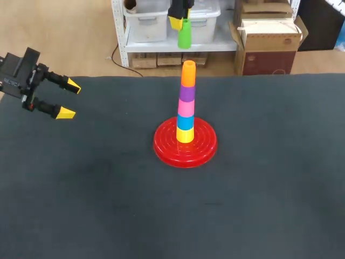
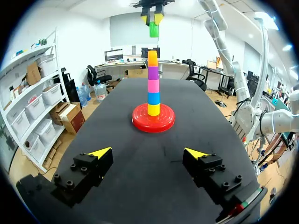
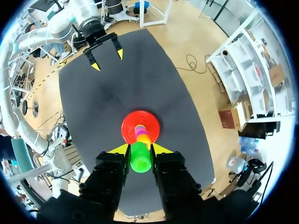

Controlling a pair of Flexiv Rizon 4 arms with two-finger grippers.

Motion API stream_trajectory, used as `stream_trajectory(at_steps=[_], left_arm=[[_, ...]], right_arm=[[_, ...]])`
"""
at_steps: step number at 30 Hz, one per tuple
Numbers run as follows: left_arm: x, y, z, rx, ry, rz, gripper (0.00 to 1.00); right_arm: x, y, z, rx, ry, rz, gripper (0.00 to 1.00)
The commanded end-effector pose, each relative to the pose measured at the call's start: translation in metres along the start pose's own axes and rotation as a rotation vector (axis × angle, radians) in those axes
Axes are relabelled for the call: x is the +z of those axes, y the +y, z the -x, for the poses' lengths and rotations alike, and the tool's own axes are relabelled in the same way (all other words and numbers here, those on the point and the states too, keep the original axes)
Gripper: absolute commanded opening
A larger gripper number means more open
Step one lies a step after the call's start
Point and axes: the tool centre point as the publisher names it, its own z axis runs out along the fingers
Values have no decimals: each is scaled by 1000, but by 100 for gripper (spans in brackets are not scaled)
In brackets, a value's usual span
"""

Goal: Pick up and stack the cylinders on the red base in this order: pink,purple,orange,green

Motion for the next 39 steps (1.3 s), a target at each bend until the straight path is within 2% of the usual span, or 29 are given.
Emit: stream_trajectory(at_steps=[1,11,19,39], left_arm=[[0,0,-1,3,-2,1,100],[0,0,-1,3,-2,1,100],[0,0,-1,3,-2,1,100],[0,0,-1,3,-2,1,100]], right_arm=[[9,11,-10,11,-8,-20,0],[34,15,-20,58,10,-41,0],[46,10,-22,81,14,-23,0],[44,-17,-13,40,20,-9,0]])
